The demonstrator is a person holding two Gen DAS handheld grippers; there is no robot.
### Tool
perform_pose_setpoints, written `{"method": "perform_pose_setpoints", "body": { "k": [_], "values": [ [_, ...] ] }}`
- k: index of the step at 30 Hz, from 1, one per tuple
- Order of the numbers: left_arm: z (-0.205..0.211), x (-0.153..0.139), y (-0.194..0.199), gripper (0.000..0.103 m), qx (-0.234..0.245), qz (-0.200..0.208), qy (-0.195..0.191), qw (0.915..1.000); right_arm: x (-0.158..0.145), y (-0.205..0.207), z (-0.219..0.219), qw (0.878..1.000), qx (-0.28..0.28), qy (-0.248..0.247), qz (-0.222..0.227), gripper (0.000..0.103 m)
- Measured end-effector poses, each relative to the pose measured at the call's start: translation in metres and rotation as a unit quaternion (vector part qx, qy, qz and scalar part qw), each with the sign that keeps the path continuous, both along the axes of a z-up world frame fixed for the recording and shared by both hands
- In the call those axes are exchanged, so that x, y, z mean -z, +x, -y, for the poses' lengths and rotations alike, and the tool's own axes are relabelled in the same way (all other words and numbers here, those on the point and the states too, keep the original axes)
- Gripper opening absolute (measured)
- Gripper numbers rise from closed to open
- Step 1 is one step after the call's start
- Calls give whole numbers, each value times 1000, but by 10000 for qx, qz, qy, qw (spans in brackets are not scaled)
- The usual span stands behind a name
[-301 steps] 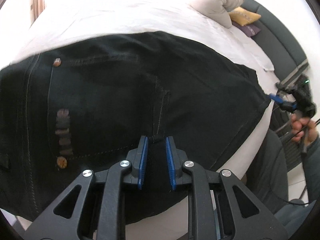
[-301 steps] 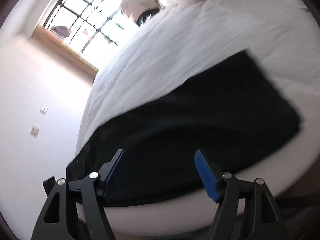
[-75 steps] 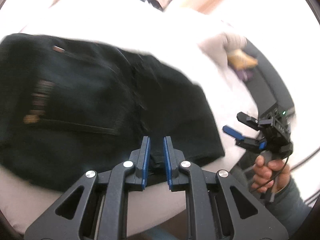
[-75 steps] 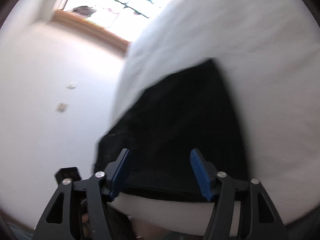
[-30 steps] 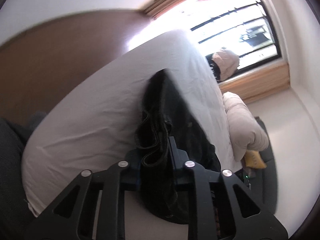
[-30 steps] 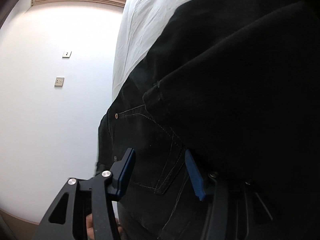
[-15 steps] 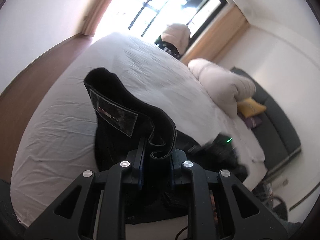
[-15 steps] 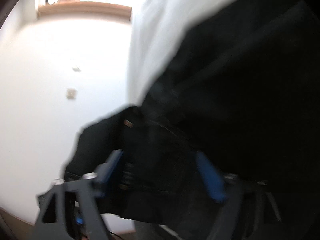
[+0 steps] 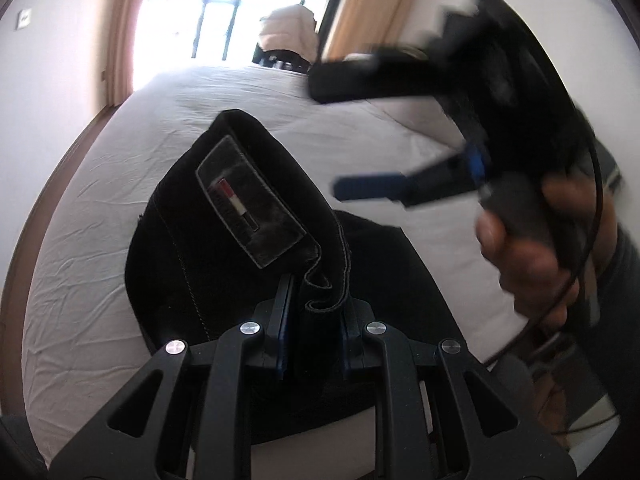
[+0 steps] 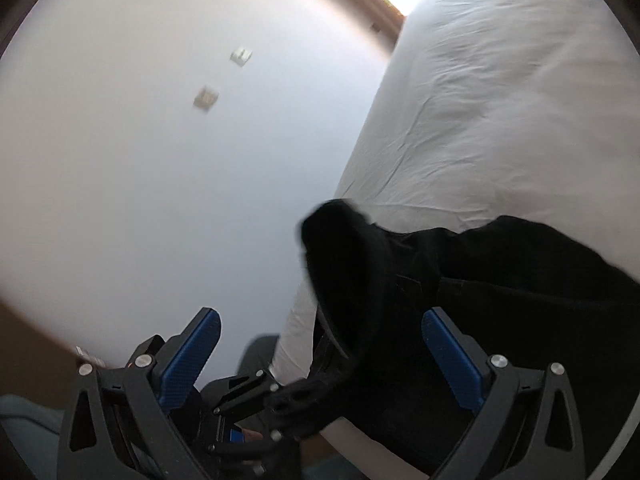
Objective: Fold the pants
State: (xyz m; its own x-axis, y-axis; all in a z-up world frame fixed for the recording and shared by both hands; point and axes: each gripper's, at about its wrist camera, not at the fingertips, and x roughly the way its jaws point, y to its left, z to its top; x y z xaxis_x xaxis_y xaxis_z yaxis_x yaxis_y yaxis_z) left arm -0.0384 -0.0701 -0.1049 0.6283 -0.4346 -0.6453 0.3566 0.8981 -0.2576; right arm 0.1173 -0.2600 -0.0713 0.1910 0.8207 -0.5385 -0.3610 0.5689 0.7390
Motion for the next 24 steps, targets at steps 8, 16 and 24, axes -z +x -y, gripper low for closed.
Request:
{"method": "perform_pose_setpoints", "body": {
  "k": [8, 16, 24],
  "values": [
    [34, 11, -16, 17, 362, 185, 556, 9976, 44, 23, -15, 9947, 4, -790, -657, 65],
    [58, 7, -25, 17, 685, 253, 641, 9953, 31, 6, 18, 9965, 138, -777, -261, 18],
    [108, 15, -29, 17, 1290, 169, 800, 9883, 48, -9, 90, 9951, 680, -617, -369, 16]
  ]
}}
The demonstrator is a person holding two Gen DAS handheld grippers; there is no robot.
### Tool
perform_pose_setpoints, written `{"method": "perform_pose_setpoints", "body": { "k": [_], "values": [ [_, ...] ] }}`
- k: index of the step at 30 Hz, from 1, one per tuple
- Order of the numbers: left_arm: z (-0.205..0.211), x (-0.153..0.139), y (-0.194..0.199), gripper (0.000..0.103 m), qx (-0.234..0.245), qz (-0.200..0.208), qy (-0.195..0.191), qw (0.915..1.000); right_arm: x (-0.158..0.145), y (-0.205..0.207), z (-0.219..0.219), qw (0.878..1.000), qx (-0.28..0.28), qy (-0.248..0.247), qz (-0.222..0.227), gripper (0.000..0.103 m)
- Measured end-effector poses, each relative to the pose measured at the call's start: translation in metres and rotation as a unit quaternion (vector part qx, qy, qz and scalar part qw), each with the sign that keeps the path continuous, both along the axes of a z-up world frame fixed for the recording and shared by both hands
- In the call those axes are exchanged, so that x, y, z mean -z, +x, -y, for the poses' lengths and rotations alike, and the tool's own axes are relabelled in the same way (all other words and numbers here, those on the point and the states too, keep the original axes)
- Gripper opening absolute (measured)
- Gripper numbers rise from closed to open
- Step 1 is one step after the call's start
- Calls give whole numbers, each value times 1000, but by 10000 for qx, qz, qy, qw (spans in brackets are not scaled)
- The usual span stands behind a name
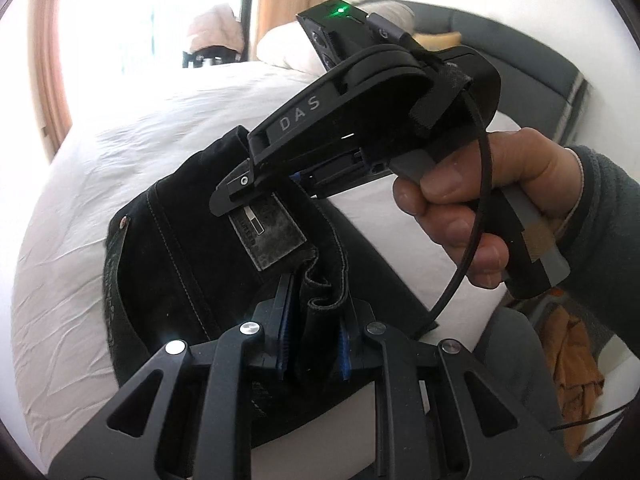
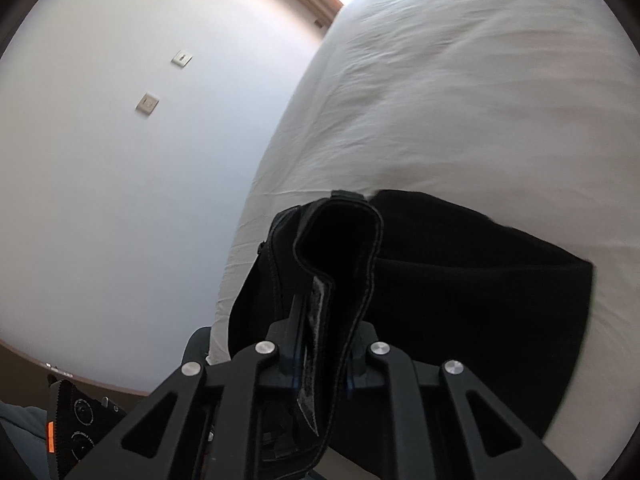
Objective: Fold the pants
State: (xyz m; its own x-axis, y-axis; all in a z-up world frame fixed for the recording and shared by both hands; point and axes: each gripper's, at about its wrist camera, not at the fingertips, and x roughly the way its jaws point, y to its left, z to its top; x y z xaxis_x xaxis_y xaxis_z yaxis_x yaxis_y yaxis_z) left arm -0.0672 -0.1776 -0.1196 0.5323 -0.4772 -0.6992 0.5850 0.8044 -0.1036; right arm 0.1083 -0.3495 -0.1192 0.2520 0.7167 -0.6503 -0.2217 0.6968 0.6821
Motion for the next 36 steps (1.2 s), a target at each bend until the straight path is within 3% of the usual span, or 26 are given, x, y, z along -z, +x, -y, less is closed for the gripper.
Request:
{"method": "perform_pose_setpoints", "body": {
  "k": [6, 11, 15, 18, 25, 27, 31, 34, 36],
  "values": [
    [58, 16, 12, 17, 460, -147, 213, 9986, 26, -14, 54, 9988, 463, 102, -120, 16],
    [82, 32, 15, 17, 735, -264, 412, 9961, 55, -21, 89, 9966, 755, 190, -269, 15],
    [97, 59, 23, 17, 761, -514, 594, 9940, 82, -20, 102, 9943, 905, 353, -430, 16],
    [104, 63, 34, 17, 692, -644, 595, 9937, 95, -16, 104, 9929, 988, 448, -486, 16],
    [115, 47, 38, 17, 660, -598, 471, 9949, 88, -14, 109, 9941, 927, 382, -404, 16],
    [118, 63, 34, 17, 691, -534, 475, 9950, 86, -14, 111, 9942, 932, 372, -381, 16],
    [114, 67, 32, 17, 753, -526, 520, 9944, 90, -15, 112, 9935, 985, 416, -393, 16],
    [112, 88, 35, 18, 831, -688, 513, 9928, 101, -18, 114, 9919, 1080, 501, -438, 16],
    [107, 84, 39, 21, 807, -779, 376, 9930, 110, -22, 119, 9898, 1173, 689, -426, 17]
  ]
}}
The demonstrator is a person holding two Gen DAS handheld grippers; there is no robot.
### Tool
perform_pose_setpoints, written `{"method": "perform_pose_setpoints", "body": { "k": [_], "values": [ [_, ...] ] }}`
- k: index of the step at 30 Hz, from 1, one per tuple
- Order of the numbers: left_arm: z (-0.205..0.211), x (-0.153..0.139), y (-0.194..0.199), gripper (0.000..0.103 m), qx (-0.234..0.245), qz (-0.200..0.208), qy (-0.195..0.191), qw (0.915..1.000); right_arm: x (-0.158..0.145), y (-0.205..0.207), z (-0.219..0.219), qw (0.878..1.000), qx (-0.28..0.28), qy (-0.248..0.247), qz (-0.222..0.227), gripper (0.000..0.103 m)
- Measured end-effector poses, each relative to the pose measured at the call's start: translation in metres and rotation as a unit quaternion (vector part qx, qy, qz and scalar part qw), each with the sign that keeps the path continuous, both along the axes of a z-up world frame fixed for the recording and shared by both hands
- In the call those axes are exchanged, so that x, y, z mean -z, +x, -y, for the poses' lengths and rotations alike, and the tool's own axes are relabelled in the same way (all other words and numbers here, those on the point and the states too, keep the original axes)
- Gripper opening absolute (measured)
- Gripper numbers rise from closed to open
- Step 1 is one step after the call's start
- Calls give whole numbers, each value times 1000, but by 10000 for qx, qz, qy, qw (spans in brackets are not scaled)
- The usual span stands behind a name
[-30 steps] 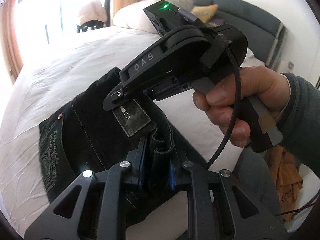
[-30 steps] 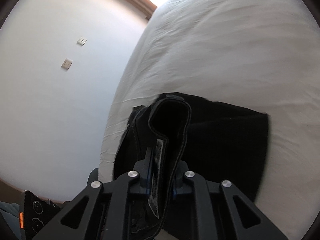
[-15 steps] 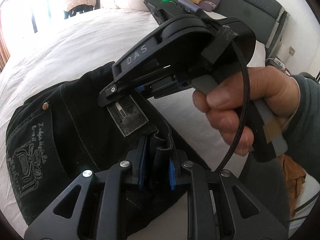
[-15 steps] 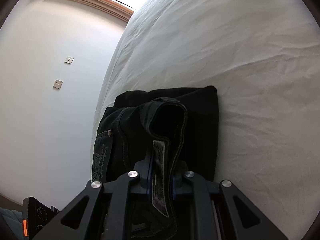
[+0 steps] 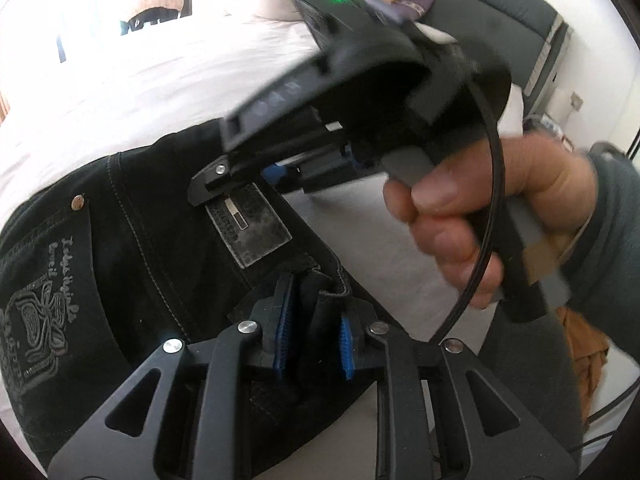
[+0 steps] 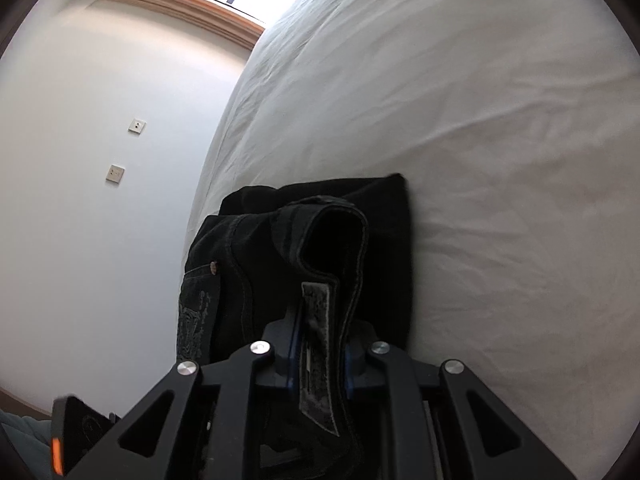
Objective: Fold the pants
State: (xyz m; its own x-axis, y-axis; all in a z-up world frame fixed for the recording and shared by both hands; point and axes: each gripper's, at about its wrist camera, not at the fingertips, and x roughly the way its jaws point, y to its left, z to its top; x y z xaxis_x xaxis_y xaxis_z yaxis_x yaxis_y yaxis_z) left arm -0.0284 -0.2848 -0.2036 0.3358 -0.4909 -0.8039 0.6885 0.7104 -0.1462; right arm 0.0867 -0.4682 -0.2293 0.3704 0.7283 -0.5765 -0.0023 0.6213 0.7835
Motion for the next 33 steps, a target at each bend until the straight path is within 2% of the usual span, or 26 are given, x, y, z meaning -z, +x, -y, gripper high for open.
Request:
{"method": "perform_pose_setpoints", "body": {
  "k": [1, 2, 3, 5, 6, 8, 10, 12, 16, 19, 22, 23, 25, 27, 28, 30, 32, 33],
  "values": [
    [-2, -2, 1, 31, 4, -104, -50, 9999, 1, -2, 3, 9999, 69, 106, -13, 19],
    [-5, -4, 3, 58, -4, -179, -69, 9998, -1, -5, 3, 9999, 116, 118, 11, 22],
    [-9, -7, 2, 68, -15, -276, -160, 9995, -4, -7, 4, 9999, 147, 79, 46, 27],
    [-20, -15, -1, 74, -51, -296, -316, 9990, -12, -13, 5, 9997, 233, 13, 77, 35],
    [-27, -19, -3, 74, -81, -277, -298, 9991, -16, -16, 6, 9995, 287, -45, 89, 38],
    [-48, -33, -5, 75, -164, -313, -494, 9982, -25, -21, 12, 9986, 452, -266, 57, 39],
    [-68, -45, -5, 75, -318, -212, -614, 9974, -38, -27, 22, 9962, 717, -484, 14, 51],
    [-94, -52, 1, 75, -583, -135, -629, 9962, -55, -33, 26, 9941, 874, -632, 127, 51],
    [-144, -57, 20, 75, -1219, 25, -657, 9904, -82, -40, 1, 9973, 470, -96, 550, 51],
    [-181, -45, 42, 75, -1762, -102, -617, 9824, -78, -41, -34, 9982, -67, -1, 596, 51],
    [-194, -34, 57, 75, -1919, -126, -547, 9798, -45, -39, -53, 9994, -211, -245, 159, 50],
    [-194, -22, 62, 75, -1919, -239, -439, 9801, -31, -38, -51, 9995, -159, -289, -18, 46],
    [-192, 2, 72, 75, -1964, -446, -292, 9791, -13, -43, -37, 10000, 72, -41, -46, 13],
    [-191, 14, 73, 79, -1981, -408, -147, 9792, -9, -50, -26, 9996, 236, 29, -153, 4],
    [-191, 20, 75, 82, -1956, -517, -132, 9792, -11, -53, -25, 9997, 218, -6, -118, 5],
    [-197, 25, 77, 82, -1954, -770, -286, 9773, -18, -58, -22, 9995, 211, -213, -78, 5],
    [-208, 13, 76, 82, -2136, -662, -398, 9739, -28, -62, -18, 9987, 344, -367, -83, 11],
    [-216, 9, 76, 82, -2196, -521, -485, 9730, -35, -63, -15, 9981, 437, -431, -54, 33]
  ]
}}
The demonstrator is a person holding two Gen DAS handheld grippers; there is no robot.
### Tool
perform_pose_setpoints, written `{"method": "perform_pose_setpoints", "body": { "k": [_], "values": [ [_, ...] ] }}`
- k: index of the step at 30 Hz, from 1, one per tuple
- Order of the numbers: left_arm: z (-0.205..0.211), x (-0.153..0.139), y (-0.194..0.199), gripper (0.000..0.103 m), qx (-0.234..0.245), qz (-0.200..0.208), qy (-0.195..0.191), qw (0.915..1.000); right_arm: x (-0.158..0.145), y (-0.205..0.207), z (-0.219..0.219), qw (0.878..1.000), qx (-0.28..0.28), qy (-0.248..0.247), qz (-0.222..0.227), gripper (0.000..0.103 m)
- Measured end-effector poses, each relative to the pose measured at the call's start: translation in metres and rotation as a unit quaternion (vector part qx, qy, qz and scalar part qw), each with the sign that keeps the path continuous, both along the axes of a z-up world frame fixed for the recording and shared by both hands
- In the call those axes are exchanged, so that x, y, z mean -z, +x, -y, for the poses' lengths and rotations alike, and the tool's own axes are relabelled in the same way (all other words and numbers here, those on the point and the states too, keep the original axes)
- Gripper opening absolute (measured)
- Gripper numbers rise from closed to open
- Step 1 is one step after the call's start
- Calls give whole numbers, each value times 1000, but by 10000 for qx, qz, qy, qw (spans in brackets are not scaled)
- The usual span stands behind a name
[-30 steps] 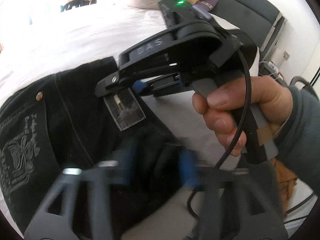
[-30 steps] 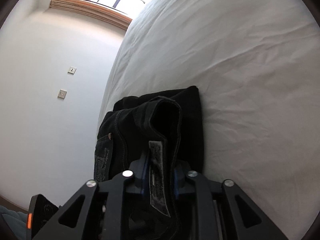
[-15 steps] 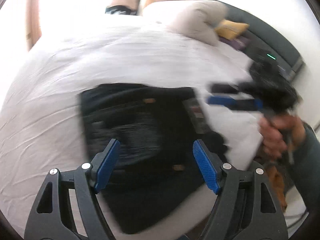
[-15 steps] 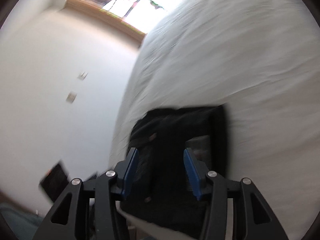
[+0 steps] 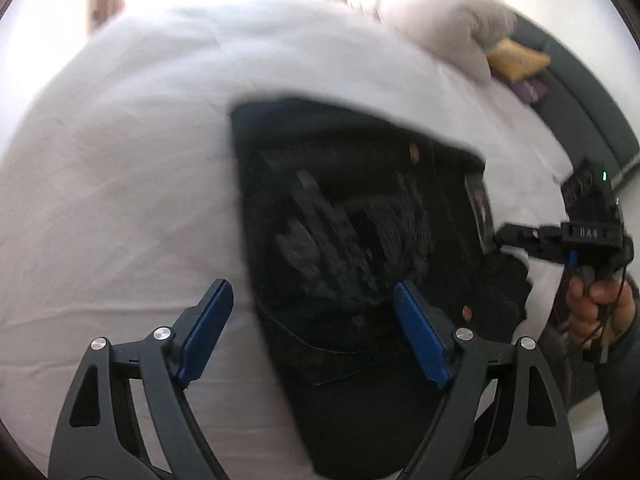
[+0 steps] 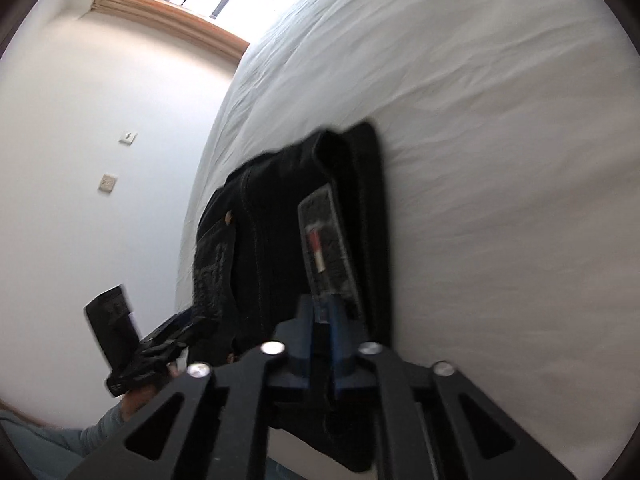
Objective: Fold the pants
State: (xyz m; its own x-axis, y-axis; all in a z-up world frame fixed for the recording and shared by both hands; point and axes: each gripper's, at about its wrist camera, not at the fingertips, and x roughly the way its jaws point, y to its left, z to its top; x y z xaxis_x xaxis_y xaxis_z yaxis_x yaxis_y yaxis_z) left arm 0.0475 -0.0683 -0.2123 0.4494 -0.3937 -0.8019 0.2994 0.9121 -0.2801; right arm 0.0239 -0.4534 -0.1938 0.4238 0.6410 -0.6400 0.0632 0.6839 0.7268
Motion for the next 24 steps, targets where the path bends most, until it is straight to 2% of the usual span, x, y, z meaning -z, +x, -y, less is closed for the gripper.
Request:
{"method": "perform_pose_setpoints", "body": {
  "k": [1, 2, 3, 5, 7, 9, 11, 13, 16, 18, 20, 21, 23, 24],
  "values": [
    [-8, -5, 3, 82, -59, 103, -8, 9999, -8, -1, 4, 9999, 126, -61, 58, 67],
    [-14, -6, 4, 82, -105, 100, 13, 9999, -13, -3, 7, 9996, 248, -110, 109, 79],
    [-20, -5, 9, 82, -158, 22, 15, 9999, -17, -4, 10, 9993, 320, -133, 170, 84],
    [-30, 1, 23, 82, -259, -220, -51, 9994, -18, 3, 11, 9994, 288, -84, 187, 84],
    [-33, 2, 31, 82, -244, -428, -297, 9983, -15, 12, 11, 9994, 317, -110, 87, 84],
    [-28, 4, 38, 82, -179, -496, -365, 9979, -15, 19, 12, 9992, 390, -95, -4, 84],
    [-25, -1, 39, 82, -30, -402, -407, 9984, -27, 25, 2, 9996, 167, 65, 226, 84],
    [-17, -15, 36, 82, -113, -160, -172, 9997, -44, 36, -18, 9987, -150, -29, 494, 84],
    [-8, -25, 32, 82, 18, 124, -353, 9993, -51, 57, -36, 9962, -374, 301, 720, 84],
    [3, -22, 39, 82, 140, 144, -161, 9997, -38, 76, -44, 9969, -450, 364, 534, 84],
    [5, -22, 50, 82, 165, 224, -298, 9992, -15, 93, -46, 9976, -499, 403, 274, 82],
    [5, -24, 57, 82, 226, 258, -414, 9986, 0, 100, -44, 9978, -439, 470, 142, 78],
    [14, -24, 75, 82, 258, 340, -298, 9986, 10, 101, -31, 9957, -275, 855, 226, 76],
    [18, -18, 87, 82, 268, 218, -199, 9992, 12, 99, -24, 9941, -150, 1039, 270, 72]
  ]
}}
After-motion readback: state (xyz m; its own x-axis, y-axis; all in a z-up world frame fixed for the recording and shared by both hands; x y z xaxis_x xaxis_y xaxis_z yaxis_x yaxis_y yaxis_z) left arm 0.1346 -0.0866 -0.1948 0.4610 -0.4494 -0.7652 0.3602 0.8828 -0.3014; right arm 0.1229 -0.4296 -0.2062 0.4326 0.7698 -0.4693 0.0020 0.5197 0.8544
